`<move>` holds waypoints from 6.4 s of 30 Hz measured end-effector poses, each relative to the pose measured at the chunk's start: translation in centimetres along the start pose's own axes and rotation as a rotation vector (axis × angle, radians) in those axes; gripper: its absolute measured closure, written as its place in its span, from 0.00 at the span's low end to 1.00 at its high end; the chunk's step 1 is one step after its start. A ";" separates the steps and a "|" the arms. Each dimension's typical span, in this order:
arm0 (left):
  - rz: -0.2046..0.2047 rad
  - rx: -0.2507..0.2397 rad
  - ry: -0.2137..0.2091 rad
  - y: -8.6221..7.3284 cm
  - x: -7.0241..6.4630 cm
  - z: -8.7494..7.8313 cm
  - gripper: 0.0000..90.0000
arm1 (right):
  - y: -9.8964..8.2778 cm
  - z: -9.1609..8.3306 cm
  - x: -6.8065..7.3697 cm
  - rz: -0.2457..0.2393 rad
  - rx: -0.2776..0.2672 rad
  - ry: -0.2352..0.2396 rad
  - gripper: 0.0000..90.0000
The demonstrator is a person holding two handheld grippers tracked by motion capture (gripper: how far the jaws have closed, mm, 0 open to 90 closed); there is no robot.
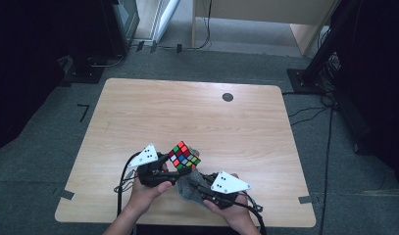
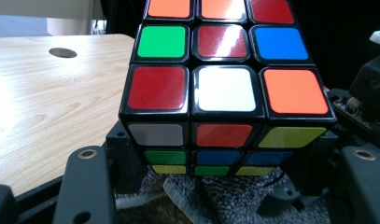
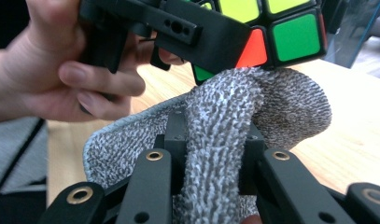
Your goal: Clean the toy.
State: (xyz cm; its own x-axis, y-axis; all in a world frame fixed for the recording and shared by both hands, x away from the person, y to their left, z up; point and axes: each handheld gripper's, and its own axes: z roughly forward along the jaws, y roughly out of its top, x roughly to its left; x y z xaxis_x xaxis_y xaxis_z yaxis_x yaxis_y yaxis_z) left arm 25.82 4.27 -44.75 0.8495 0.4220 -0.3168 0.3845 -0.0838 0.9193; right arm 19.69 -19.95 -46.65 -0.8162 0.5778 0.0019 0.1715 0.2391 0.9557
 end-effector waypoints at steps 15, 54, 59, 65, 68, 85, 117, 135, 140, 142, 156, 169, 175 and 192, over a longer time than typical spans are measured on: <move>-0.001 0.001 -0.007 0.0 -0.1 0.0 0.39 | 0.0 0.0 -0.2 -0.027 -0.018 -0.053 0.81; -0.031 0.001 -0.008 -0.1 0.2 0.0 0.39 | -0.3 0.3 0.7 -0.050 -0.024 -0.067 0.80; -0.031 0.002 -0.009 -0.1 0.3 0.0 0.39 | 0.2 -1.2 -1.0 0.019 -0.091 -0.134 0.81; -0.033 0.005 -0.007 -0.1 0.2 0.0 0.39 | -0.3 0.3 0.9 -0.058 -0.022 -0.063 0.80; -0.036 -0.003 -0.006 -0.1 0.3 -0.1 0.39 | -0.2 0.4 0.9 -0.077 -0.014 -0.058 0.80; -0.037 0.001 -0.033 -0.2 0.1 0.2 0.39 | 0.1 -0.8 -1.0 0.007 -0.068 -0.129 0.80; -0.084 -0.007 -0.057 -0.4 0.7 0.0 0.39 | -0.4 0.0 0.8 -0.107 -0.020 -0.033 0.80; 0.238 0.093 -0.030 -2.6 -2.3 2.7 0.39 | 3.2 -5.7 -3.2 0.311 -0.268 -0.129 0.82; 0.316 0.038 -0.057 -2.6 -3.5 2.5 0.39 | 1.9 -4.6 -3.2 0.371 -0.205 -0.156 0.82; 0.320 0.046 -0.040 -2.4 -3.4 2.3 0.39 | 0.6 -3.7 -3.5 0.421 -0.148 -0.160 0.82; 0.337 0.075 0.038 -2.5 -3.2 2.3 0.39 | 0.4 -3.4 -3.3 0.437 -0.145 -0.147 0.82; 0.346 0.107 0.062 -2.5 -3.4 2.5 0.39 | 0.5 -3.2 -2.9 0.411 -0.112 -0.197 0.81; 0.345 0.121 0.074 -2.5 -3.4 2.7 0.39 | 1.1 -3.7 -2.9 0.424 -0.142 -0.166 0.81; 0.327 0.325 0.219 -2.9 -3.5 4.3 0.39 | 2.0 -2.9 -0.9 0.149 -0.094 -0.229 0.81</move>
State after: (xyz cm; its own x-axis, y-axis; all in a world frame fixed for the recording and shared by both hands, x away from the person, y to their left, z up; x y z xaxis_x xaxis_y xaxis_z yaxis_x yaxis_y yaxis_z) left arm 23.31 -0.87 -47.27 0.8620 0.5029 0.0635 0.2333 -0.5049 0.8311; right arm 19.20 -22.29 -43.93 -0.6380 0.7649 0.0884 0.2196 0.0707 0.9730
